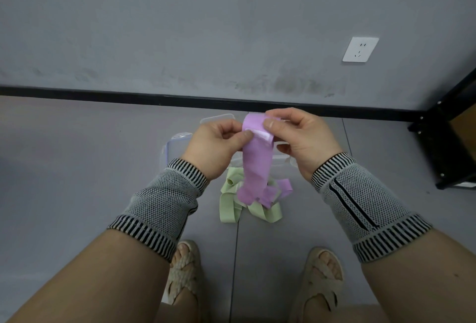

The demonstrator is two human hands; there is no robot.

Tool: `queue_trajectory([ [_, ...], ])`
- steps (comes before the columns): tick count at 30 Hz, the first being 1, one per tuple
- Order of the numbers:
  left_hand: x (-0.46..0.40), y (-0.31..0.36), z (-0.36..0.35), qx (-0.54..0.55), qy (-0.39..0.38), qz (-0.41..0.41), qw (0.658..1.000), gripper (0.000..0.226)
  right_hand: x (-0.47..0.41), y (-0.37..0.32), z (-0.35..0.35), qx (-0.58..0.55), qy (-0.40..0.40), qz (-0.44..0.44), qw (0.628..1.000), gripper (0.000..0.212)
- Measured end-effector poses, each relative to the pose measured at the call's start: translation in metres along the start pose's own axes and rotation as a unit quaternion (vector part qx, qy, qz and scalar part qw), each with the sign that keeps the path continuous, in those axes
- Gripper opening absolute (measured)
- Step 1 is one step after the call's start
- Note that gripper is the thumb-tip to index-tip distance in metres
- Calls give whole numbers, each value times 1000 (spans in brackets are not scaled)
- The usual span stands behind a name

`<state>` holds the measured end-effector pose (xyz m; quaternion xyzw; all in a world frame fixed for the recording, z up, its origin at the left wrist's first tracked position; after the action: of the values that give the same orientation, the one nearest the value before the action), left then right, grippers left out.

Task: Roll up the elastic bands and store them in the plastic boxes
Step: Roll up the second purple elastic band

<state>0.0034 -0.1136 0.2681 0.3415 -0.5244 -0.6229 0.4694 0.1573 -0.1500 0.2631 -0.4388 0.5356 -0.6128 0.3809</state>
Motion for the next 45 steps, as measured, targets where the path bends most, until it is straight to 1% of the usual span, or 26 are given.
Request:
queue_trajectory([
  [1,0,2,0,17,5,-4,1000,10,1,1,-1,1,-16,-16,1000,3],
  [2,0,3,1,33,10,-4,999,12,1,2,-1,1,-31,-32,999,5],
  [4,1,4,2,49,15,-2,999,17,2,2,-3,-11,-53,-53,997,16],
  [6,1,5,2,60,17,3,998,17,1,2,-3,-8,-56,-46,997,28],
  [7,1,5,2,66,18,7,998,17,1,3,-3,2,-53,-33,998,31],
  [11,-1,2,2,69,34,25,997,12,1,3,-3,60,-17,32,998,34],
  [13,-3,0,3,66,34,38,997,4,1,2,-3,59,-2,44,997,35],
  [14,-3,0,3,61,33,43,997,4,0,2,-2,55,7,45,997,36],
  [17,-2,-1,1,39,30,49,998,14,-1,1,0,48,13,42,998,37],
  [22,-1,1,1,59,39,22,997,26,3,0,-2,52,-33,45,997,37],
  [25,-4,-1,2,35,64,-2,997,22,4,-1,-3,51,-54,47,996,37],
  [27,-5,-1,3,32,77,-15,996,20,4,0,-4,34,-63,39,997,33],
  [29,-5,0,4,27,67,-31,997,22,4,-1,-4,-5,-55,16,998,20],
  [31,-4,1,3,1,37,-45,998,26,3,-4,-5,-61,-40,-14,997,5],
  [34,-1,1,-2,-41,-3,-55,998,33,3,-7,-4,-109,-22,-32,993,8],
  [39,-3,-2,-4,-103,-3,-52,993,35,4,-6,-2,-73,-30,-15,997,19],
  [41,-4,-3,-6,-115,9,-54,992,29,4,-5,-3,-77,-27,-14,997,20],
  [43,-3,-4,-7,-136,21,-61,989,11,4,-8,-4,-103,-22,-24,994,20],
  [44,-3,-4,-7,-152,26,-63,986,13,5,-10,-4,-122,-19,-32,992,20],
  [45,-2,-5,-7,-166,30,-66,983,24,5,-12,-4,-138,-16,-40,990,21],
])
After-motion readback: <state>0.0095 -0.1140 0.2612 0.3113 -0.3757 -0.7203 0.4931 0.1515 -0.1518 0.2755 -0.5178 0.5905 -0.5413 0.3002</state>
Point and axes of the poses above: each hand's wrist, its own x-axis away from the middle knuckle, its own z-axis out of the back of the hand, y = z × x, the point moved 1 cm from there along -x, towards the middle knuckle, and after that the axes turned 3 degrees about y, right-handed, at the moved point
